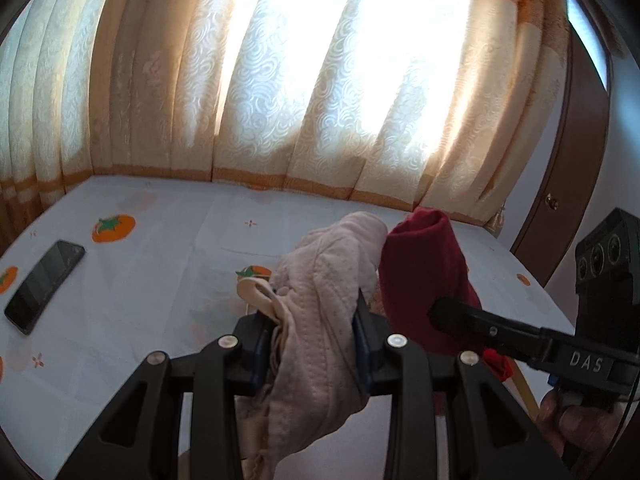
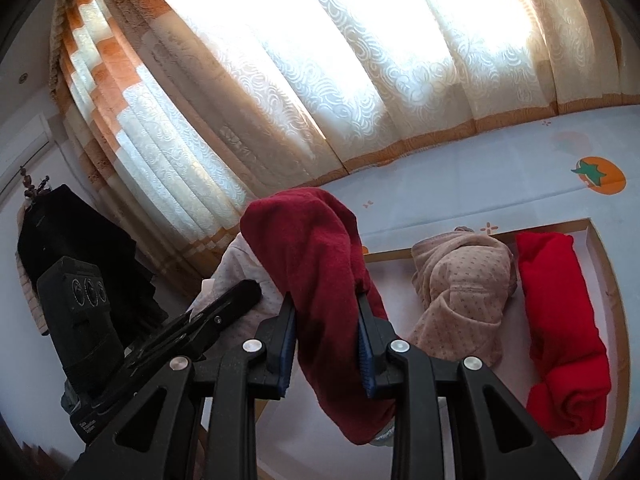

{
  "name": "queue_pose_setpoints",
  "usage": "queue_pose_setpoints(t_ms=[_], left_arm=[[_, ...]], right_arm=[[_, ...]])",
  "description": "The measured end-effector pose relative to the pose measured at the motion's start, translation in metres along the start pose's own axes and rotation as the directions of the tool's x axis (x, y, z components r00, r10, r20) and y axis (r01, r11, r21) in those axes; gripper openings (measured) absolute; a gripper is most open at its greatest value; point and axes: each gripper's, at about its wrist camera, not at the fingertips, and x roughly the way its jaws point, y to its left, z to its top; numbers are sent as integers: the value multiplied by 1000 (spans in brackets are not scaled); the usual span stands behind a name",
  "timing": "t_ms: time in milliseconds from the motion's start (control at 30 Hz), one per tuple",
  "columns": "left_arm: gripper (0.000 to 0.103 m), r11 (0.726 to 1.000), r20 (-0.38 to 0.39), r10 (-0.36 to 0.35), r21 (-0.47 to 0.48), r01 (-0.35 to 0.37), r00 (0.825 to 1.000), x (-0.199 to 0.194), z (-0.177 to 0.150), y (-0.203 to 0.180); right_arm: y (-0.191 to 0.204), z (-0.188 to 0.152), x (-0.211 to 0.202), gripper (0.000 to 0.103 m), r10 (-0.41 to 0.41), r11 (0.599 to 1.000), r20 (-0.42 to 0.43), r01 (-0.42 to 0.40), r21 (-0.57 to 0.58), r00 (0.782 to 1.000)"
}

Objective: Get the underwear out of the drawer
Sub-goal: 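Lower pale pink garment into tray with left tool while right tool lowers dark red garment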

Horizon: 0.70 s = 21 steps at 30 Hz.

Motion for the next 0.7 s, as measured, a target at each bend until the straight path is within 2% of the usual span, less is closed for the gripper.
queue_pose_setpoints(t_ms=[467,700], left_arm=[[33,990,-128,-23,-144,4,992,51,5,22],[36,985,-144,-19,-173,-6,989,62,5,24]], right_arm=[[-19,15,36,29,-54,996,-70,59,73,996],[-28,18,43,29,-82,992,-89,90,89,993]])
